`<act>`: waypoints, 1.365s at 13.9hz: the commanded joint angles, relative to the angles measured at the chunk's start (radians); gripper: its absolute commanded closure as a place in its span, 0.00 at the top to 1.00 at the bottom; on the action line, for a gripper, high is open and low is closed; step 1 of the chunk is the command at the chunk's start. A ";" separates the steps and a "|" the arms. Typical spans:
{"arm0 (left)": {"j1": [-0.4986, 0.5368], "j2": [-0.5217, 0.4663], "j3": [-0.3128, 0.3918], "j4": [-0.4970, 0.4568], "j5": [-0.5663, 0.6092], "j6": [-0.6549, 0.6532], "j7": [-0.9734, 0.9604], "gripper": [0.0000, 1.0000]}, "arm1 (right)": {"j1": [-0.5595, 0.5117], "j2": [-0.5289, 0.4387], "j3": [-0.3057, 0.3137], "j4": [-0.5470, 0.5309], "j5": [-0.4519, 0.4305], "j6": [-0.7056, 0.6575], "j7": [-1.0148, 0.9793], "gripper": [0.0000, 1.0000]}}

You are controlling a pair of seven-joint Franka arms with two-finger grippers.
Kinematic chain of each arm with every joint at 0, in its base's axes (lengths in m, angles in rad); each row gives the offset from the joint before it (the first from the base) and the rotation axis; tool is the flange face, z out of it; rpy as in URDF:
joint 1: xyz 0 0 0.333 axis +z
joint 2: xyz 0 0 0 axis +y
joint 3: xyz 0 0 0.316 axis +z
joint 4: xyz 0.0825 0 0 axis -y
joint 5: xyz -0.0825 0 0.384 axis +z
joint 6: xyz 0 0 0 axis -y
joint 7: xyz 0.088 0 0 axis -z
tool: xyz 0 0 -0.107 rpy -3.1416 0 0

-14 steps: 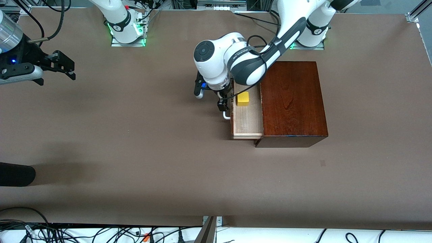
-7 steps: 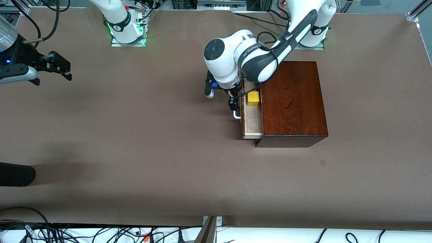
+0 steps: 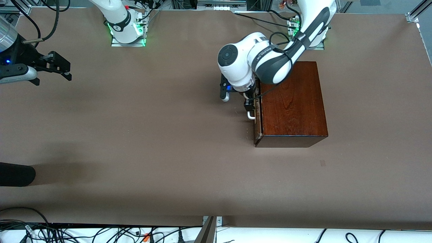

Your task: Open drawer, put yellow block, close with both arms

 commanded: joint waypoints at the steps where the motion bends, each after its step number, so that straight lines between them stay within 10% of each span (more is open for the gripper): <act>1: 0.028 -0.052 -0.006 -0.063 0.018 -0.028 0.012 1.00 | -0.007 0.002 0.005 0.008 -0.011 0.004 0.012 1.00; 9: -0.153 -0.037 -0.012 0.118 -0.035 -0.057 -0.630 1.00 | -0.009 0.004 0.002 0.008 -0.011 0.005 0.012 1.00; 19: -0.052 -0.110 -0.009 0.503 -0.161 -0.387 -1.194 1.00 | -0.009 0.004 0.002 0.008 -0.010 0.005 0.010 1.00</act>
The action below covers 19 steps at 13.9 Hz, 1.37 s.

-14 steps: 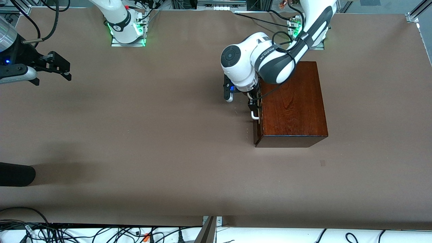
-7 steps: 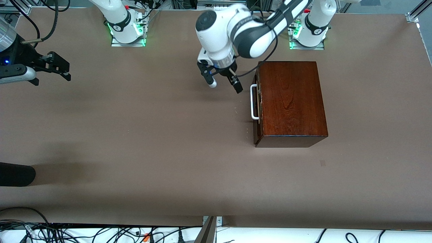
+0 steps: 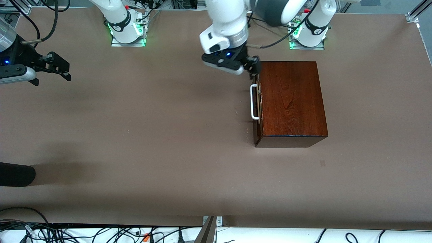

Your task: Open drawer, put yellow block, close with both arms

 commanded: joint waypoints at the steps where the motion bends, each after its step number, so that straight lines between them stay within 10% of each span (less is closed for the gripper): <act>1: 0.104 -0.011 0.003 0.068 -0.090 -0.095 -0.037 1.00 | -0.008 0.002 0.007 0.008 -0.010 0.004 0.010 1.00; 7: 0.292 -0.137 0.011 0.044 -0.198 -0.148 -0.033 1.00 | -0.008 0.002 0.005 0.008 -0.010 0.004 0.010 1.00; 14: 0.248 -0.317 0.409 -0.154 -0.365 -0.088 0.246 1.00 | -0.008 0.002 0.005 0.008 -0.010 0.004 0.010 1.00; 19: 0.245 -0.443 0.563 -0.374 -0.408 0.073 0.491 1.00 | -0.008 0.002 0.005 0.008 -0.010 0.006 0.010 1.00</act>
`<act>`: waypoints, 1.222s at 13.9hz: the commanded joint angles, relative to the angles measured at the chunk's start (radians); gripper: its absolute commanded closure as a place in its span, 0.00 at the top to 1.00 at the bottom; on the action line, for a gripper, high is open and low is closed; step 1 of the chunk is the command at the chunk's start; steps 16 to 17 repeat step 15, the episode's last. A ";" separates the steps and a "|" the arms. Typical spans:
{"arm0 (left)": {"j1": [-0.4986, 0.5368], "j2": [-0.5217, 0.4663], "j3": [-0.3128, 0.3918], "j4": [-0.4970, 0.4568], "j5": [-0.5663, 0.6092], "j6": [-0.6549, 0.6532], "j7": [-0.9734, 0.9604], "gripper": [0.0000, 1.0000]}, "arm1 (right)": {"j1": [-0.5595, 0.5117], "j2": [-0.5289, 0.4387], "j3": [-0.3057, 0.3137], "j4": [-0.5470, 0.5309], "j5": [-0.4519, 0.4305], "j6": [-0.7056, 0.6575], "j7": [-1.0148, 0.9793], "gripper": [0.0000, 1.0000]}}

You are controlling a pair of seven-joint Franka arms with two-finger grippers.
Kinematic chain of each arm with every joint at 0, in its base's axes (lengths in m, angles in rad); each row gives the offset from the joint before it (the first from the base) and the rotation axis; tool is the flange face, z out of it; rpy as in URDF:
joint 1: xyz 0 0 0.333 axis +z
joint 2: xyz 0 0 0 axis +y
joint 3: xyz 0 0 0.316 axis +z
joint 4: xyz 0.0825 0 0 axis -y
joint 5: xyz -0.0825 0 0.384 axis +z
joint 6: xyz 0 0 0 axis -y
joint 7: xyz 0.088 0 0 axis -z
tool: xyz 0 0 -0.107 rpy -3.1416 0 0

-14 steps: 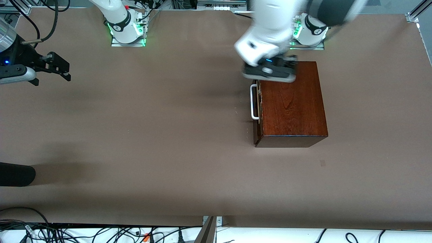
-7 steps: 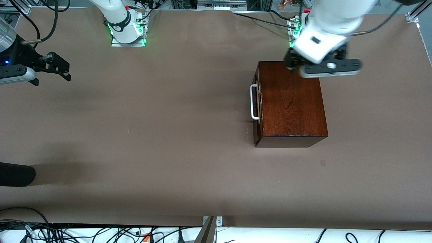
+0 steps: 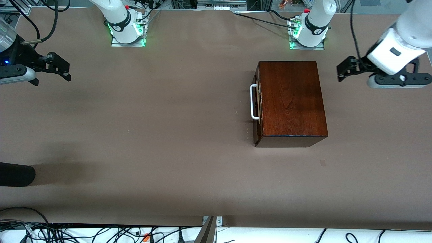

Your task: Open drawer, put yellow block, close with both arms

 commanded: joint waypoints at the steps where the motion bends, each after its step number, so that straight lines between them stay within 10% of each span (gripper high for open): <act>1: -0.018 -0.078 0.057 -0.106 -0.026 0.056 0.106 1.00 | -0.007 0.002 0.006 0.008 -0.010 0.005 0.010 1.00; 17: -0.002 -0.069 0.060 -0.090 -0.006 0.056 0.109 1.00 | -0.007 0.002 0.006 0.008 -0.010 0.005 0.010 1.00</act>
